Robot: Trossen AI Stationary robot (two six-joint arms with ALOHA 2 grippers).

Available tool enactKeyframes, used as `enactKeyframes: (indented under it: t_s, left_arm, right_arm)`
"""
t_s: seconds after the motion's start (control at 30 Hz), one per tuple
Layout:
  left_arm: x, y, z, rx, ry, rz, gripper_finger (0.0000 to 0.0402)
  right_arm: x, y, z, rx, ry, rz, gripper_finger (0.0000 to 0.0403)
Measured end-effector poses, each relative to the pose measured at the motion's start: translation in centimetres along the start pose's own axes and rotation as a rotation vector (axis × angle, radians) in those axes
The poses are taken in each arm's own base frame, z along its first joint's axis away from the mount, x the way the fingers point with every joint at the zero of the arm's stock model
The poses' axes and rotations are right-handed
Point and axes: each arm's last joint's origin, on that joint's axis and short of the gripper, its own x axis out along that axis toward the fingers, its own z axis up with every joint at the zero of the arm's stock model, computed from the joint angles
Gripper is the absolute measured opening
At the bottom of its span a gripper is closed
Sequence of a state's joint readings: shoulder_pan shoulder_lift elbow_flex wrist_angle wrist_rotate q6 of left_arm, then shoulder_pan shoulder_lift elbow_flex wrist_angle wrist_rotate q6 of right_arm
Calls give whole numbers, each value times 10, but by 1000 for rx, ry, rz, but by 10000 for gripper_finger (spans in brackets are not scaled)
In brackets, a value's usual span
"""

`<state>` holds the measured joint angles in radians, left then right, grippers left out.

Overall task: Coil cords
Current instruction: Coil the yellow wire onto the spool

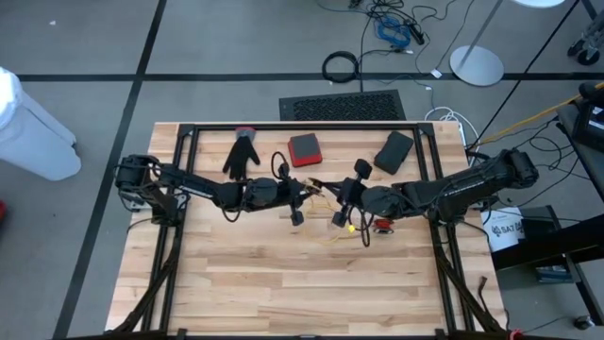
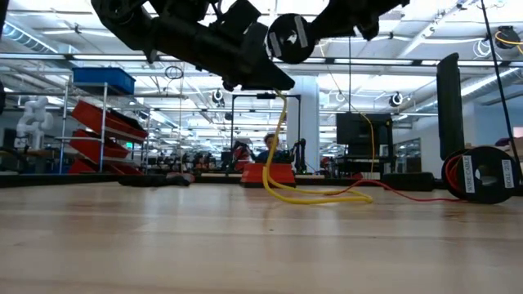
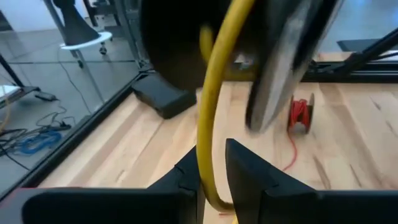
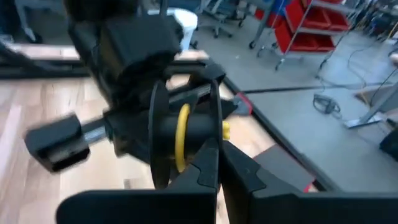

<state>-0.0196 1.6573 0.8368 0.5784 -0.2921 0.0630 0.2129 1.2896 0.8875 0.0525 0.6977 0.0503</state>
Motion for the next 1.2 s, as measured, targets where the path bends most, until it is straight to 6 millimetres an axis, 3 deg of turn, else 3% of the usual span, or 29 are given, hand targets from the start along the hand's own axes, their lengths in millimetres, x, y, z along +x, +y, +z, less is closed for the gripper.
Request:
enactKeyframes:
  t_s: [0.47, 0.87, 1.2]
  left_arm:
    - [-5, 4, 9, -32, -191, 67, 63]
    - [-7, 4, 7, -51, -204, 63, 64]
    - [10, 1, -17, -145, -190, 38, 64]
  right_arm:
    - [-32, -29, 26, 4, -109, -97, 0]
    - [-40, -36, 31, 2, -133, -99, 0]
    - [-41, -37, 33, -7, -143, -127, 0]
